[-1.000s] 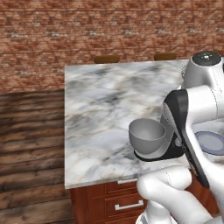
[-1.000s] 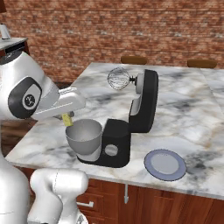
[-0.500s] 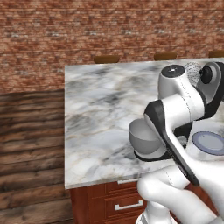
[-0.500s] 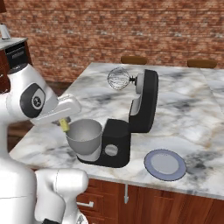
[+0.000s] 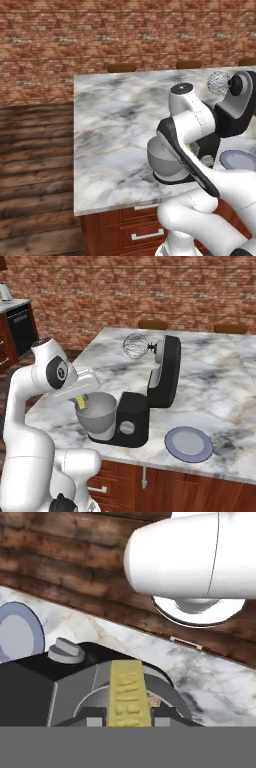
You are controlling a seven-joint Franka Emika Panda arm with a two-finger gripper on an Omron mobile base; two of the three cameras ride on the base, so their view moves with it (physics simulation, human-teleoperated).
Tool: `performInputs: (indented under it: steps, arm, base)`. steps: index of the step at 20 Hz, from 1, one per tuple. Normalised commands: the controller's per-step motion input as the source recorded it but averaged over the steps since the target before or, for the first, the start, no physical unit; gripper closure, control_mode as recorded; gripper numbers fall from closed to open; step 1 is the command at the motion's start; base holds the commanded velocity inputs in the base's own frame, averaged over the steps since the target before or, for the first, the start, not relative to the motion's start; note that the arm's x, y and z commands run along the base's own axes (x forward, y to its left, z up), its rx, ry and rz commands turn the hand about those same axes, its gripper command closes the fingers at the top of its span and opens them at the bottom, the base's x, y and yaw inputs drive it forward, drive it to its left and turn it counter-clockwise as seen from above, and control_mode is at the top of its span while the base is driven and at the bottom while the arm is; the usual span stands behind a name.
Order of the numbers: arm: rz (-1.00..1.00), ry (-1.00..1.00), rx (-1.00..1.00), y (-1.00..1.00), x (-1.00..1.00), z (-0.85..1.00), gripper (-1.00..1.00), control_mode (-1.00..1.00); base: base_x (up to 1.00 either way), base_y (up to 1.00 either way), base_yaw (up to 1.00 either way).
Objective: Add butter and sugar cubes to the stand mixer bowl and then turn on the stand mixer to begin making frosting.
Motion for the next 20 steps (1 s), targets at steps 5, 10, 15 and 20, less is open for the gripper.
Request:
performInputs:
  steps: [5,10,15,20]
  arm:
    - [0.0,0.06,0.0,0.0,0.64,-0.28,1.0,-1.0]
    - [0.0,0.01,0.0,0.0,0.48,-0.36,1.0,-1.0]
    - [0.0,0.0,0.0,0.0,0.12,-0.46,1.0,-1.0]
    - [0.0,0.0,0.0,0.0,0.06,-0.47,1.0,-1.0]
  base:
    - [0.0,0.0,0.0]
    - [0.0,0.0,0.0]
    - [0.0,0.0,0.0]
    - [0.0,0.0,0.0]
